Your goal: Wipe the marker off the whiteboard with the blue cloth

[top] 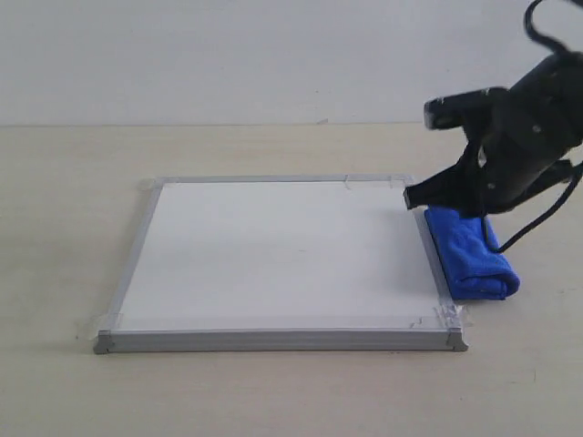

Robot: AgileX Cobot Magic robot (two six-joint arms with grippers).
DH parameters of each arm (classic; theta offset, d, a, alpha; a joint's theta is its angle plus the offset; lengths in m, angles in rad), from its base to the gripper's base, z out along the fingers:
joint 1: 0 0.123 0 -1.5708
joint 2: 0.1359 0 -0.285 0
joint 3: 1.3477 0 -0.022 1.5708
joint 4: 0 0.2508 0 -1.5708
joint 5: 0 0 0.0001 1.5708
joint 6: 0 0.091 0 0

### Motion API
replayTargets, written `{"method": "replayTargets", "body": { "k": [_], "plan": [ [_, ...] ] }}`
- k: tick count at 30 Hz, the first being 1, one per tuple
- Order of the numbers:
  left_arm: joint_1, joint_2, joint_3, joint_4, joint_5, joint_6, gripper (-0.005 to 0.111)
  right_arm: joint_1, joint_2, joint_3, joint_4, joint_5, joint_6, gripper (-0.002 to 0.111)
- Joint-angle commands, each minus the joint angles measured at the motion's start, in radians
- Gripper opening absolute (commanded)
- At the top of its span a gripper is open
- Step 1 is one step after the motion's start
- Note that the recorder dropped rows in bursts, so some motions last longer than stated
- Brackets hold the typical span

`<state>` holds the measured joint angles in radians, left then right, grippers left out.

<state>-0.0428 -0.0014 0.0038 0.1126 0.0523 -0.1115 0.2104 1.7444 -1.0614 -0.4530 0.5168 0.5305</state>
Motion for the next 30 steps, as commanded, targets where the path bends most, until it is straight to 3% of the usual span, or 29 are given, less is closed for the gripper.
{"method": "replayTargets", "body": {
  "k": [1,7,13,30],
  "plan": [
    [-0.003,0.001,-0.004,0.001,-0.001,-0.001,0.004,-0.002,-0.162,0.008,0.017,0.091,-0.006,0.001],
    [-0.003,0.001,-0.004,0.001,-0.001,-0.001,0.004,0.059,-0.409,0.18,0.124,0.012,-0.016,0.001],
    [-0.003,0.001,-0.004,0.001,-0.001,-0.001,0.004,0.16,-0.631,0.323,0.209,0.084,0.024,0.001],
    [-0.003,0.001,-0.004,0.001,-0.001,-0.001,0.004,0.171,-0.765,0.346,0.258,0.142,0.074,0.001]
  ]
}}
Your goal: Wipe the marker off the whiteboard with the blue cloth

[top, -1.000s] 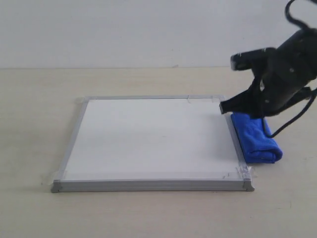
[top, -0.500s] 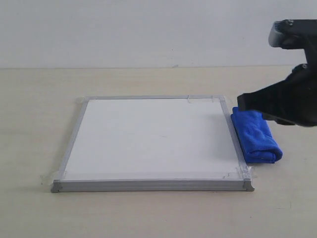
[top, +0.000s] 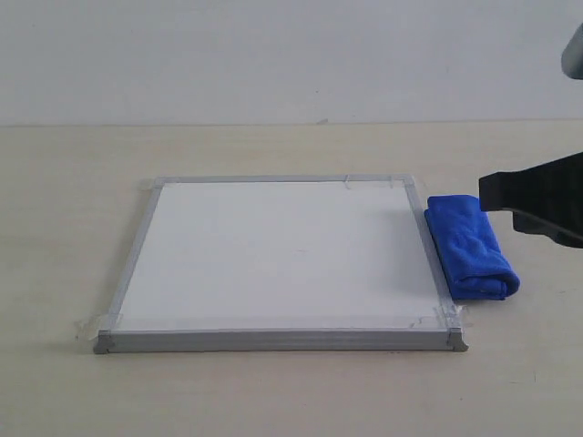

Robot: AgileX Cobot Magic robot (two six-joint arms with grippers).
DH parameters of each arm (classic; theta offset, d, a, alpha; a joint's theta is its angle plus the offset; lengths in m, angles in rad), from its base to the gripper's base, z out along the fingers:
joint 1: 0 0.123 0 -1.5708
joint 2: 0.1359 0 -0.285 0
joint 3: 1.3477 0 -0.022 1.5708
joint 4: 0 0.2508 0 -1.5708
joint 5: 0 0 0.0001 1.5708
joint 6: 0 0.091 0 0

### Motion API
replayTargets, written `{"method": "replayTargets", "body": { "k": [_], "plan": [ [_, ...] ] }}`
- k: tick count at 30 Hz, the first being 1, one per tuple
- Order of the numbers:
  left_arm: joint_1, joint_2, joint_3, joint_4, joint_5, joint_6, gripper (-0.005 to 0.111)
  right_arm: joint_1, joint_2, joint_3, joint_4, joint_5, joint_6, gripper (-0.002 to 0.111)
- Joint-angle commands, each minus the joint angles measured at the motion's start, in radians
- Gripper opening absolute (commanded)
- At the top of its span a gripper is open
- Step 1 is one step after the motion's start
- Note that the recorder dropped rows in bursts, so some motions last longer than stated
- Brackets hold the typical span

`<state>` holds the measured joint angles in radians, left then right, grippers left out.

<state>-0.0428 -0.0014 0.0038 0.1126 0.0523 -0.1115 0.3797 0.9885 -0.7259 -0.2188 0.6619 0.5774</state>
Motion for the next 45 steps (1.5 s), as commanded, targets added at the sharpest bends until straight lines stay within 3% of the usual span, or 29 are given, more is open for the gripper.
{"method": "replayTargets", "body": {
  "k": [1,5,10,16,22,27,32,40,43,45],
  "plan": [
    [-0.003,0.001,-0.004,0.001,-0.001,-0.001,0.004,0.002,-0.01,0.018,0.024,-0.019,0.027,0.001],
    [-0.003,0.001,-0.004,0.001,-0.001,-0.001,0.004,-0.014,-0.072,0.128,0.029,-0.241,0.022,0.001],
    [-0.003,0.001,-0.004,0.001,-0.001,-0.001,0.004,-0.099,-0.37,0.392,0.033,-0.475,0.044,0.001],
    [-0.003,0.001,-0.004,0.001,-0.001,-0.001,0.004,-0.131,-0.742,0.624,0.047,-0.536,0.088,0.001],
    [-0.003,0.001,-0.004,0.001,-0.001,-0.001,0.004,-0.131,-0.78,0.689,0.08,-0.575,0.098,0.001],
    [-0.003,0.001,-0.004,0.001,-0.001,-0.001,0.004,-0.131,-0.78,0.726,0.11,-0.707,0.045,0.001],
    [-0.003,0.001,-0.004,0.001,-0.001,-0.001,0.004,-0.131,-0.796,0.726,0.176,-0.662,-0.046,0.001],
    [-0.003,0.001,-0.004,0.001,-0.001,-0.001,0.004,-0.131,-0.797,0.726,0.21,-0.583,-0.455,0.001],
    [-0.003,0.001,-0.004,0.001,-0.001,-0.001,0.004,-0.134,-0.81,0.726,0.21,-0.502,-0.509,0.001],
    [-0.003,0.001,-0.004,0.001,-0.001,-0.001,0.004,-0.215,-0.889,0.726,0.21,-0.399,-0.528,0.001]
  ]
}}
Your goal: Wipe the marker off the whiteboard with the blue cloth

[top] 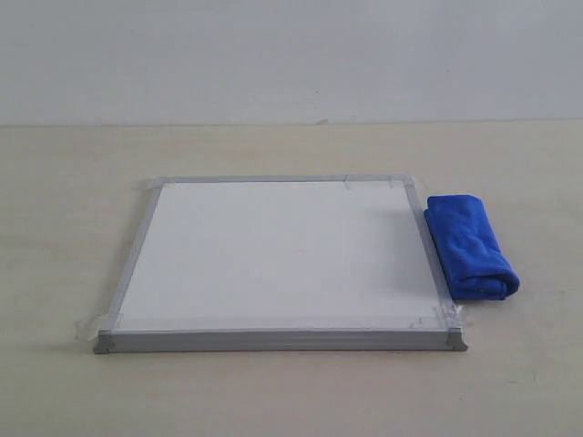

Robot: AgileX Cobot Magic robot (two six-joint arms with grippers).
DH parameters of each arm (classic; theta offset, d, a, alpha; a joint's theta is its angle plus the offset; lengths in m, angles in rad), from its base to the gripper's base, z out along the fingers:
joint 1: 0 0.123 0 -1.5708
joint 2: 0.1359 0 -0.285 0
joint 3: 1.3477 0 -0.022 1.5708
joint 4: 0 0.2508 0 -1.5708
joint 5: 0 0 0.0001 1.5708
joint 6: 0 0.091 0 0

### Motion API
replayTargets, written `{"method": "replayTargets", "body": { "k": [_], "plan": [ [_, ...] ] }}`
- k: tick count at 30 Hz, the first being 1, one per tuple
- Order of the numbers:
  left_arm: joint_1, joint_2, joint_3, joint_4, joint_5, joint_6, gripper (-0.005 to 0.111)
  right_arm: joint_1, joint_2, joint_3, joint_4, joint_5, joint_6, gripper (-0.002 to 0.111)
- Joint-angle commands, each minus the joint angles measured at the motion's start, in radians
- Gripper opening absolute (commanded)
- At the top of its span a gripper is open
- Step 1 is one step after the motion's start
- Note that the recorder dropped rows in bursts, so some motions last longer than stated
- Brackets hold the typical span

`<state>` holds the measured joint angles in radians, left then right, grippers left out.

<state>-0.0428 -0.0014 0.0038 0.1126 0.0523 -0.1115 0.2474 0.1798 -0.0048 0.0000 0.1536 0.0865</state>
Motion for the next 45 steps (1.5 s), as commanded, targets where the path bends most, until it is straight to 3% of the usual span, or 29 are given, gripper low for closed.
{"method": "replayTargets", "body": {
  "k": [1,4,8,45],
  "plan": [
    [-0.003,0.001,-0.004,0.001,-0.001,-0.001,0.004,-0.107,-0.102,0.005,-0.009,0.124,-0.035,0.001],
    [-0.003,0.001,-0.004,0.001,-0.001,-0.001,0.004,-0.201,-0.168,0.005,-0.009,0.127,-0.015,0.001],
    [-0.003,0.001,-0.004,0.001,-0.001,-0.001,0.004,-0.25,-0.18,0.005,-0.016,0.184,-0.021,0.001],
    [-0.003,0.001,-0.004,0.001,-0.001,-0.001,0.004,-0.276,-0.18,0.005,-0.014,0.189,-0.017,0.001]
  ]
}}
